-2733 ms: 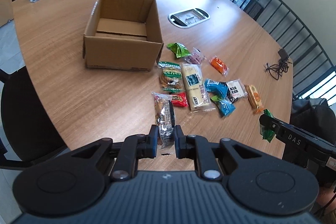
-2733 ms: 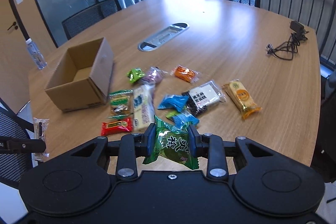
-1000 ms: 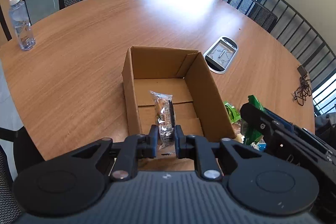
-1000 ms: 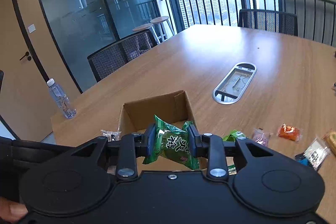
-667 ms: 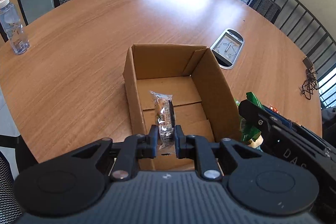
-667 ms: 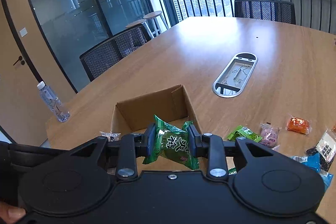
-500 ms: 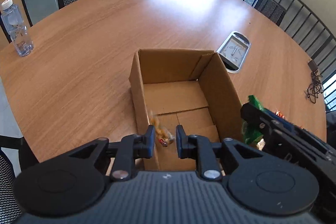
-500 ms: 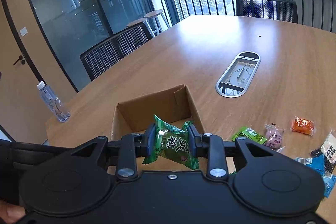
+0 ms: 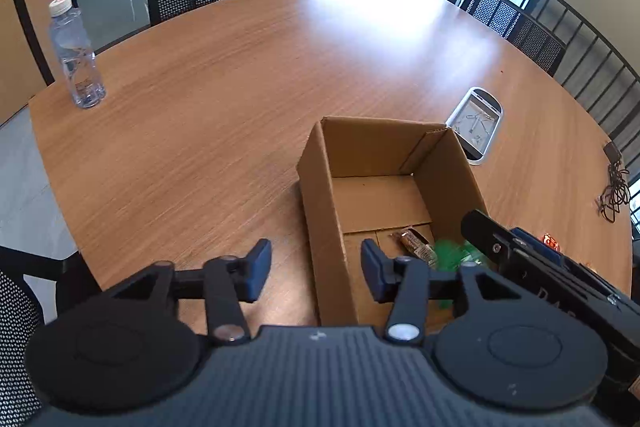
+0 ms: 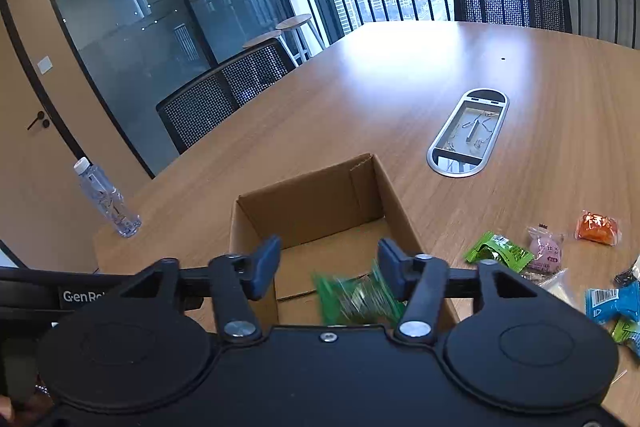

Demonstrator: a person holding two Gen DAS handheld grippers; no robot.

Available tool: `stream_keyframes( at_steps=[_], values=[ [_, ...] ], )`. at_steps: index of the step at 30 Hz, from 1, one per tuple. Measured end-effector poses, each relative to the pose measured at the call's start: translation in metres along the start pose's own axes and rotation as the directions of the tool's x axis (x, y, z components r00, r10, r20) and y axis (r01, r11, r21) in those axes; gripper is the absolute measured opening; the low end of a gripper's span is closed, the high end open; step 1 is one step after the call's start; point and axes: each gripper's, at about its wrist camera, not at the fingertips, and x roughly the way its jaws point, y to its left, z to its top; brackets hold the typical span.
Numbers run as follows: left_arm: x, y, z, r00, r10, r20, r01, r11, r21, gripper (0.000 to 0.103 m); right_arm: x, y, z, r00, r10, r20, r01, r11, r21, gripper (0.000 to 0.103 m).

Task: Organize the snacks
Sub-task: 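Open the right gripper to drop the green candy into the box, then move the left gripper to the red wrapped candy and close on it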

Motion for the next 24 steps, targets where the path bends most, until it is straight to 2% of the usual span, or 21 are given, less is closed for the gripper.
stream_keyframes(
  at_steps=[6, 16, 24],
  values=[
    [-0.004, 0.002, -0.005, 1.0, 0.01, -0.009, -0.01, 1.0, -0.028, 0.075, -0.016, -0.004, -0.003, 1.0, -0.015, 0.011, 0.015, 1.0, 0.005, 0.077],
    [-0.019, -0.007, -0.024, 1.0, 0.01, 0.006, -0.009, 0.998, -0.059, 0.094, -0.053, -0.02, -0.014, 0.996, -0.084, 0.042, 0.083, 0.996, 0.018, 0.103],
    [-0.029, -0.023, -0.044, 1.0, -0.024, 0.017, 0.025, 0.998, -0.064, 0.103, -0.079, -0.046, -0.034, 0.991, -0.131, 0.031, 0.129, 0.991, 0.044, 0.103]
  ],
)
